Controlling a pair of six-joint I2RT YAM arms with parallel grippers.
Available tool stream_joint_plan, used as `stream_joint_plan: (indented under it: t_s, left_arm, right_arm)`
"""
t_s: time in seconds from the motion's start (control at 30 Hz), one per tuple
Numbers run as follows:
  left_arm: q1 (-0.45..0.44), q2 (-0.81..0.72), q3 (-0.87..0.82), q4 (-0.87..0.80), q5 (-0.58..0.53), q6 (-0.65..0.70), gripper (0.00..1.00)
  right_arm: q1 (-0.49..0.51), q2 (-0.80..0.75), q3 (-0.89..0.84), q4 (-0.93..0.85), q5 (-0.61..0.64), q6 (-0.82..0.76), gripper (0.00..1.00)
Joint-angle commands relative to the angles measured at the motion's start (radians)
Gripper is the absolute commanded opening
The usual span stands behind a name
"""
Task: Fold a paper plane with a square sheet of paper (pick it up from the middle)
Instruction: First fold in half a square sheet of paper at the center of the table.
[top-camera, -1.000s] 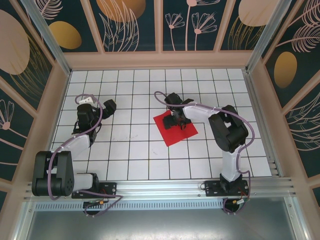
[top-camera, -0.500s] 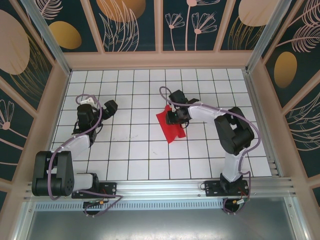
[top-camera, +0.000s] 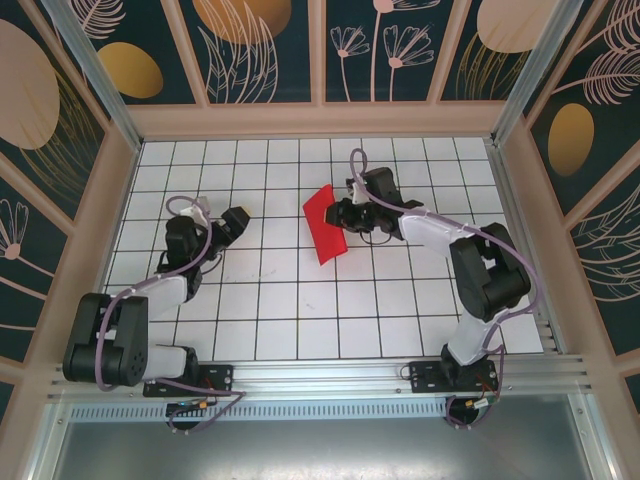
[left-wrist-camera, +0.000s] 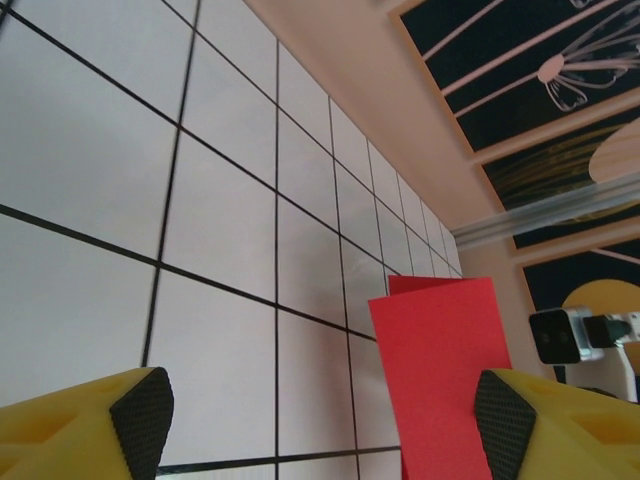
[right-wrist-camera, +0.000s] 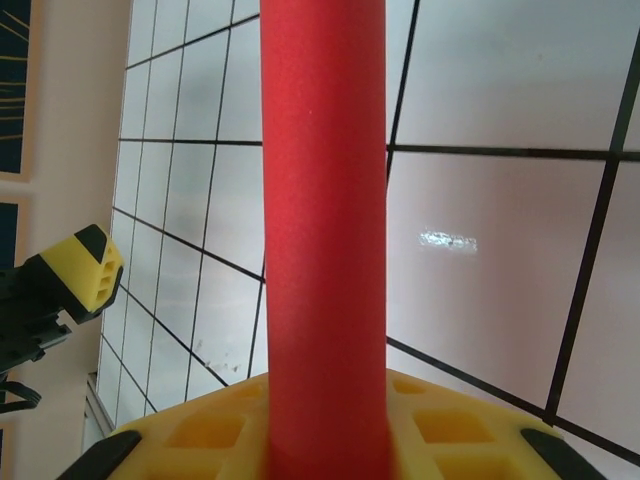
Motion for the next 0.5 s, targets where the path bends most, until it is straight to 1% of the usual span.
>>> stream_joint_plan:
  t_s: [0.0,0.1,0.33,0.4,0.47]
  left_arm:
    - [-0.058,0.060,0.051,0.003,0.020,-0.051,0.83]
    - [-0.107,0.122,0.063,0.054,0.039,-0.103,0.83]
    - [-0.239,0.257,0.139,0.089,0.050,-0.152,0.84]
    - [-0.266,0.298,0.159,0.126,0.065,-0.176,0.81]
    - [-0.280,0.329,0.179,0.164,0.092,-0.193,0.74]
  right_arm:
    - [-0.009,0.035,-0.029,0.074,-0.069,0.057,0.29]
    - [-0.018,0.052,-0.038,0.089,-0.080,0.077,0.29]
    - [-0.041,0.065,-0.062,0.153,-0.149,0.138,0.29]
    - [-0.047,0.062,-0.069,0.173,-0.168,0.157,0.30]
    - [-0.052,0.059,-0.075,0.196,-0.188,0.177,0.29]
